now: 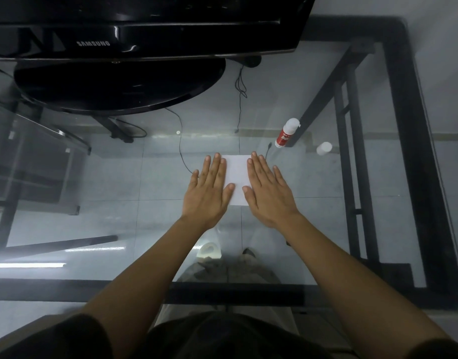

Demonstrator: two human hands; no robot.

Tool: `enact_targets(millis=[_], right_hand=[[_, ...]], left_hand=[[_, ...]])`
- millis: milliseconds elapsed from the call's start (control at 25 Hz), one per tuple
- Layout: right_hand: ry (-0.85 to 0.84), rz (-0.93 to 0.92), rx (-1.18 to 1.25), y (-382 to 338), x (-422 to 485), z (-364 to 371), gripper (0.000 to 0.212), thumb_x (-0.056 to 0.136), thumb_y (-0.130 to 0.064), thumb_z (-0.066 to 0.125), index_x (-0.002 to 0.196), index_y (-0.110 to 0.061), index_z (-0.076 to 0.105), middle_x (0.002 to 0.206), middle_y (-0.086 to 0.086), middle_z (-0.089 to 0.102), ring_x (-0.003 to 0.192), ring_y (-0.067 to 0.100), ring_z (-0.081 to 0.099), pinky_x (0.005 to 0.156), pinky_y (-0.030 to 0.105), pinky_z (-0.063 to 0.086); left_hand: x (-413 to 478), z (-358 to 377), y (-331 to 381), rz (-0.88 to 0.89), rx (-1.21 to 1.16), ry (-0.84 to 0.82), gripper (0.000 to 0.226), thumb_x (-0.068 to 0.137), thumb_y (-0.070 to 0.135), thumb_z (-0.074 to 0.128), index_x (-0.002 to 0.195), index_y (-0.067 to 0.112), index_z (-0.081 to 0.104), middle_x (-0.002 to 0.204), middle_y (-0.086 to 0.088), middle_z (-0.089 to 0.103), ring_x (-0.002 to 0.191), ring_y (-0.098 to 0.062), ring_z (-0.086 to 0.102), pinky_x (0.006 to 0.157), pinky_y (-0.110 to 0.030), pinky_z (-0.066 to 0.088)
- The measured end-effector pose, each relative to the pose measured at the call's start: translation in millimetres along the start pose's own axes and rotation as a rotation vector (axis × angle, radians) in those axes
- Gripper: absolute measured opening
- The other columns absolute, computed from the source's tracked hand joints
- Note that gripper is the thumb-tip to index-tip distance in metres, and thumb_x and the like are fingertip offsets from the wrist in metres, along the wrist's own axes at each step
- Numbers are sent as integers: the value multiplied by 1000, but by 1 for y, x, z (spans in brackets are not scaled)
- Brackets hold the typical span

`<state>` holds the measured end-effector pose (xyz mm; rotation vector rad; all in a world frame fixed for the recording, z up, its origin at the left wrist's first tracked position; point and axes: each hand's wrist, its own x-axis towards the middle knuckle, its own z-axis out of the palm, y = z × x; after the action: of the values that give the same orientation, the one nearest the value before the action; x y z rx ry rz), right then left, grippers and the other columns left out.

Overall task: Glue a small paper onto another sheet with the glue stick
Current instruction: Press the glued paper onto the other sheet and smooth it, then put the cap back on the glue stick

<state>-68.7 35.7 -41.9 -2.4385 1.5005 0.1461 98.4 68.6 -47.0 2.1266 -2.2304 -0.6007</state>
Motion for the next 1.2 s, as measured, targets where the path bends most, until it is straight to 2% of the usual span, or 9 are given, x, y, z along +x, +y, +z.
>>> enact_targets(millis=[160,320,400,560,760,880,1000,1120,1200], right_hand=[[67,81,145,6,-12,0,64,90,-51,1,142,-16,-7,154,3,-4,137,13,-12,110,33,-8],[130,328,162,28,-30,2,65,90,-51,8,144,-15,-3,155,6,-2,138,17,-11,110,35,-10],[119,397,167,36,-34,2,67,89,-51,10,144,-14,-1,155,8,-2,140,21,-8,110,37,-8],[106,406,118,37,-35,5,72,86,-56,4,144,-15,-3,155,7,-4,140,22,-8,110,37,-9],[116,421,79,38,-35,8,72,86,-57,1,144,-15,-4,155,7,-4,140,21,-9,109,37,-10],[109,416,69,37,-35,9,73,84,-57,-3,143,-15,-8,155,7,-7,140,21,-9,110,37,-9],[103,417,60,38,-34,8,73,84,-57,-3,143,-15,-11,155,6,-10,140,21,-12,109,37,-11],[84,400,107,39,-35,6,71,86,-56,1,143,-15,-9,155,5,-10,140,20,-13,110,36,-11],[107,398,228,41,-36,-1,67,91,-54,14,144,-16,4,156,5,1,141,19,-4,112,36,-4]], left_hand=[[-3,-14,6,41,-203,93,62,95,49,13,143,19,-13,152,2,-15,139,-13,-18,112,-32,-7],[25,-37,41,75,-442,143,55,94,34,45,142,12,27,150,-12,32,139,-26,25,109,-37,28],[49,-44,62,55,-518,134,55,90,33,55,137,11,36,143,-13,44,130,-28,40,105,-38,34],[85,-49,91,62,-586,102,58,83,32,67,131,10,43,134,-13,52,121,-27,49,100,-37,39],[104,-43,100,108,-636,182,37,85,21,65,114,3,51,116,-15,63,105,-26,59,83,-23,39],[102,-45,101,86,-785,132,39,91,25,55,124,7,47,111,-11,60,95,-20,58,80,-23,44],[91,-51,101,25,-1037,54,44,94,31,48,134,15,40,107,-2,51,86,-15,59,69,-15,52],[73,-53,91,-87,-1209,87,32,88,30,60,115,18,48,104,0,57,81,-16,65,66,-16,55],[57,-52,81,-111,-1262,91,22,85,27,65,100,17,52,102,-3,61,75,-12,67,66,-18,55]])
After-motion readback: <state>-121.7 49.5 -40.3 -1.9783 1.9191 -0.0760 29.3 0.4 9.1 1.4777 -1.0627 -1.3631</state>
